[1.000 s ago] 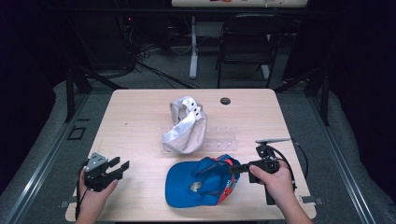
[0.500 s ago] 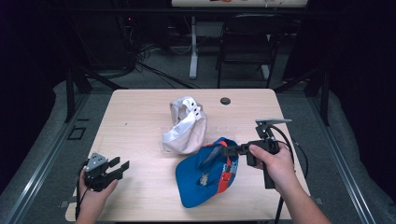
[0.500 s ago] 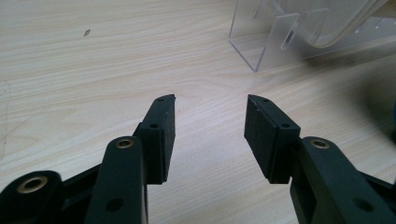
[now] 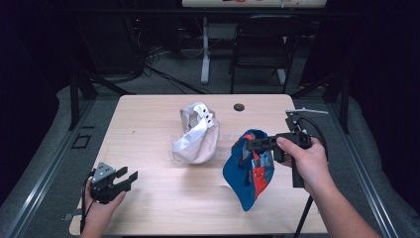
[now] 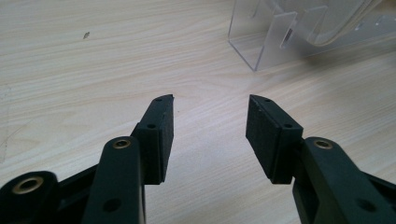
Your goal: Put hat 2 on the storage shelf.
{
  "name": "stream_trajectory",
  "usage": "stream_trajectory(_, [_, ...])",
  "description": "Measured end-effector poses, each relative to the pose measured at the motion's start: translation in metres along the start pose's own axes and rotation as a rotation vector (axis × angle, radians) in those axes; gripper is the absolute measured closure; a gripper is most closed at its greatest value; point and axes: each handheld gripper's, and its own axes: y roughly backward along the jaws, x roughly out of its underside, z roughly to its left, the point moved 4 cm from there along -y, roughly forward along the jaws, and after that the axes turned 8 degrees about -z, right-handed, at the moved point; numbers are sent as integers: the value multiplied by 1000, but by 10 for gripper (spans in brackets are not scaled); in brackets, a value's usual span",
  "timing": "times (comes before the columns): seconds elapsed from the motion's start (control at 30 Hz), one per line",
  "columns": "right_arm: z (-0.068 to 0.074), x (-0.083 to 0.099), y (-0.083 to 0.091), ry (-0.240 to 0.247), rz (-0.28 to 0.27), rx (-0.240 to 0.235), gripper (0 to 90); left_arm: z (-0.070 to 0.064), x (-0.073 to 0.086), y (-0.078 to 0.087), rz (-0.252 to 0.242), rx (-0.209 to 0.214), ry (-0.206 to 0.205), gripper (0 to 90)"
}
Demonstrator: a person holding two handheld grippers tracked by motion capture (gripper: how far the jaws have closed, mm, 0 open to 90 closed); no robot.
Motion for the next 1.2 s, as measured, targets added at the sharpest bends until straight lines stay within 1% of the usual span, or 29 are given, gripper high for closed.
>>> stream_trajectory(0.03, [-1,-2,3,3,1,1,786,0,0,0,-2,-1,-6,507])
stream_trajectory(0.13, [-2,-8,11,-6,-20,7,786,-2,0,-2,-13,-4,-13,491])
stream_trajectory(0.23, [1,-17,17,-16,-41,8,786,-2,0,-2,-10,-5,-17,491])
stream_trajectory(0.27, [5,-24,19,-21,-58,11,787,-2,0,-3,-14,-8,-16,490])
stream_trajectory(0.33, [8,-27,20,-19,-63,13,787,-1,-1,-2,-18,-6,-17,490])
stream_trajectory(0.43, [17,-36,22,-7,-80,19,786,-1,-2,-1,-28,-10,-21,490])
stream_trajectory(0.47, [22,-42,23,3,-90,24,786,-1,-2,-1,-21,-11,-23,485])
stream_trajectory(0.5, [22,-42,23,3,-90,24,786,-1,-2,-1,-23,-15,-22,485])
stream_trajectory(0.57, [27,-49,23,4,-102,31,786,0,-1,-1,-20,-15,-18,482])
stream_trajectory(0.63, [33,-58,23,18,-116,52,786,0,0,-2,-12,-6,-11,473])
stream_trajectory(0.67, [33,-58,23,18,-116,52,786,0,0,-2,-12,-6,-11,473])
stream_trajectory(0.7, [35,-61,24,18,-124,54,786,0,1,-3,-11,2,-11,473])
stream_trajectory(0.73, [37,-65,24,18,-132,56,786,-1,2,-3,-3,2,-13,473])
stream_trajectory(0.8, [39,-72,25,21,-158,64,786,-2,2,-5,-4,6,-16,474])
stream_trajectory(0.87, [40,-78,25,12,-177,67,786,-3,2,-6,-3,7,-22,474])
stream_trajectory(0.9, [40,-82,25,12,-187,73,786,-3,2,-5,9,9,-23,474])
stream_trajectory(1.0, [41,-91,23,8,-206,89,786,-2,2,-6,11,9,-23,474])
stream_trajectory(1.07, [41,-98,19,-7,-230,93,786,-2,2,-6,9,10,-17,474])
stream_trajectory(1.1, [41,-98,19,-7,-230,93,786,-2,2,-6,9,10,-17,474])
stream_trajectory(1.13, [40,-100,17,-3,-231,100,786,-2,3,-6,3,6,-15,474])
stream_trajectory(1.17, [39,-102,15,-14,-245,111,786,-2,3,-6,3,6,-15,474])
stream_trajectory(1.2, [38,-104,13,-14,-244,121,786,-2,3,-6,2,7,-14,474])
